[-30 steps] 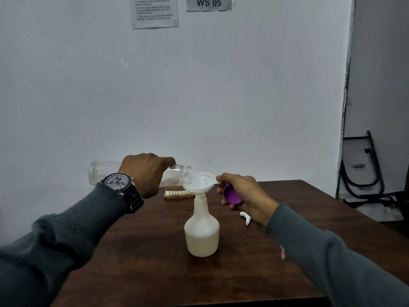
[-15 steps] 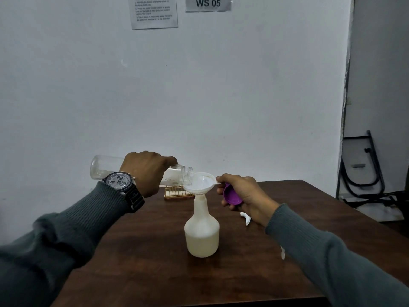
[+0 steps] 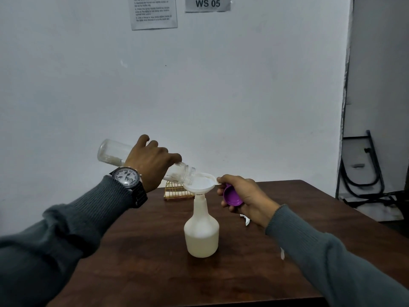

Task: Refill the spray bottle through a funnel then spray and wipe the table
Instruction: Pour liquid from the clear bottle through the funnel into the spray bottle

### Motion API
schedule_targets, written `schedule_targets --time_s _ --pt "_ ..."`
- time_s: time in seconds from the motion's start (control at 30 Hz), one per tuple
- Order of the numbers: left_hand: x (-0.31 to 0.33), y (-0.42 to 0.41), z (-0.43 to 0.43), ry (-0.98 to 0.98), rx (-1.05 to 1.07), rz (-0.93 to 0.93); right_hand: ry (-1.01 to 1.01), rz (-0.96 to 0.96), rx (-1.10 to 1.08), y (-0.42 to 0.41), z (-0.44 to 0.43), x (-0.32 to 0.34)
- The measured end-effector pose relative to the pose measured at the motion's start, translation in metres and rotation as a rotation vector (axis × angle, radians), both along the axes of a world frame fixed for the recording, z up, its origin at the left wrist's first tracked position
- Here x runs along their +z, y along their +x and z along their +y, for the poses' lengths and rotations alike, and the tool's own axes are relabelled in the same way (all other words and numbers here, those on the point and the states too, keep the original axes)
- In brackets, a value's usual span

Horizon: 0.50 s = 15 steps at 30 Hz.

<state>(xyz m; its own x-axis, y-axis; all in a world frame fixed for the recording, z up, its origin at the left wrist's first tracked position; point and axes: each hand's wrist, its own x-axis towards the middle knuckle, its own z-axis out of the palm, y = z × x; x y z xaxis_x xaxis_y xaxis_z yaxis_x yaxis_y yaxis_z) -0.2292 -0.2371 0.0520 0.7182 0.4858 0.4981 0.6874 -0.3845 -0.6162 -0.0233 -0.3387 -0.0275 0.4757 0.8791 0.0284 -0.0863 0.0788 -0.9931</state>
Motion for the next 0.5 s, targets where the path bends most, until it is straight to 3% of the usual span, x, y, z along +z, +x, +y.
schedule_targets --time_s 0.5 --pt "-0.001 0.016 0.005 0.305 -0.227 0.163 0.003 0.005 0.013 -0.003 0.003 0.003"
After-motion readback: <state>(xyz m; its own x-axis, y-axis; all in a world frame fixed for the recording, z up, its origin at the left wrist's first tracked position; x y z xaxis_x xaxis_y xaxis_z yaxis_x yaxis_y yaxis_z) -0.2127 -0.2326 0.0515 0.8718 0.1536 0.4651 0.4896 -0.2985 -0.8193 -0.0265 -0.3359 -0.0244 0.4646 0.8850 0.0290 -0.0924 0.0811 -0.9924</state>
